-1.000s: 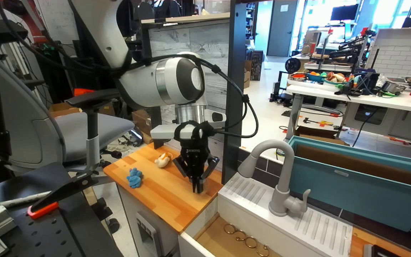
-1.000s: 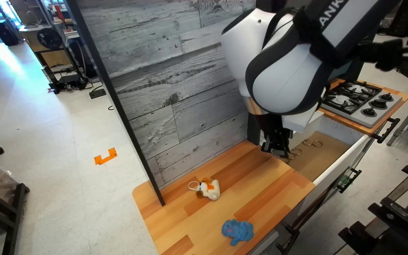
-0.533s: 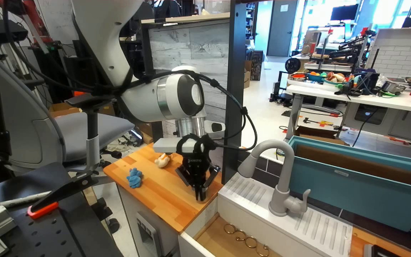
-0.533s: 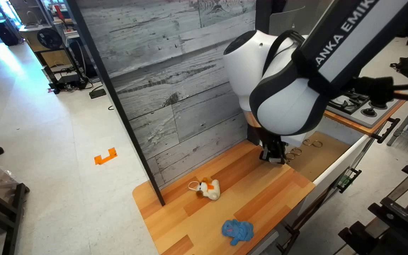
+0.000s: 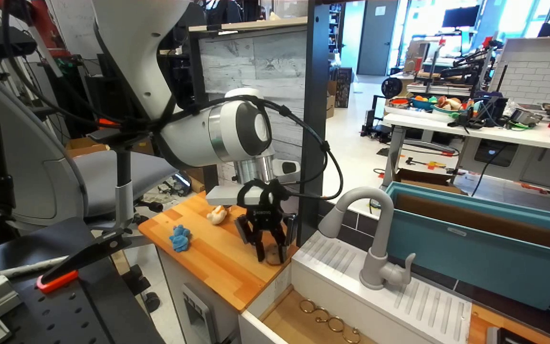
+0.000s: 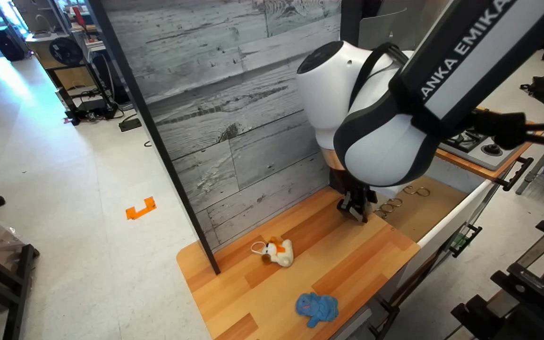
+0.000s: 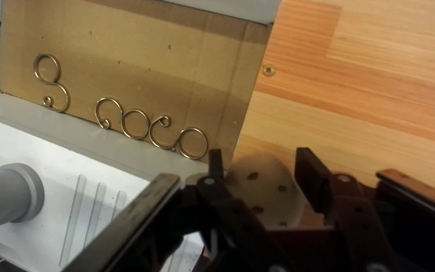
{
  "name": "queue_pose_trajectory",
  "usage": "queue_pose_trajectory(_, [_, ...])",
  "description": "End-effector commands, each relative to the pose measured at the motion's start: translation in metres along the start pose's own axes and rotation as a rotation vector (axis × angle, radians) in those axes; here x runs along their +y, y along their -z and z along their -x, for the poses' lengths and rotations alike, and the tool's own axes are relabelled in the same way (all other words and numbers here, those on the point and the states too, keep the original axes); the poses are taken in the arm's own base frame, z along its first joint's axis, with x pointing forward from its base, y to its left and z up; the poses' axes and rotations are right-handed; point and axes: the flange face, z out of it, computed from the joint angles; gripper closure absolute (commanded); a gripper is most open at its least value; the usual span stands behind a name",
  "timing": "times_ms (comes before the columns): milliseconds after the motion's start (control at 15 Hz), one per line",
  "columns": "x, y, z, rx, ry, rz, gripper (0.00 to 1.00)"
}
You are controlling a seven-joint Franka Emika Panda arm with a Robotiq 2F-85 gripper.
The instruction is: Move the cookie to the left
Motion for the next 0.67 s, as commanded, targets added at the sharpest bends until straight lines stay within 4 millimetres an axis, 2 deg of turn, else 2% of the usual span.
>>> queue_pose_trajectory(0, [0.004, 0.015, 0.005, 0.014, -0.029, 0.011, 0.16])
queue_pose_trajectory(133, [0.008, 0.019, 0.015, -0.004, -0.052, 0.003, 0.01])
queue_pose_trajectory(333, [0.016, 0.028, 0.046, -0.084, -0.096, -0.041, 0.0])
queue_pose_trajectory(600, [0.019, 0.055, 0.083, -0.075, -0.153, -0.116, 0.0])
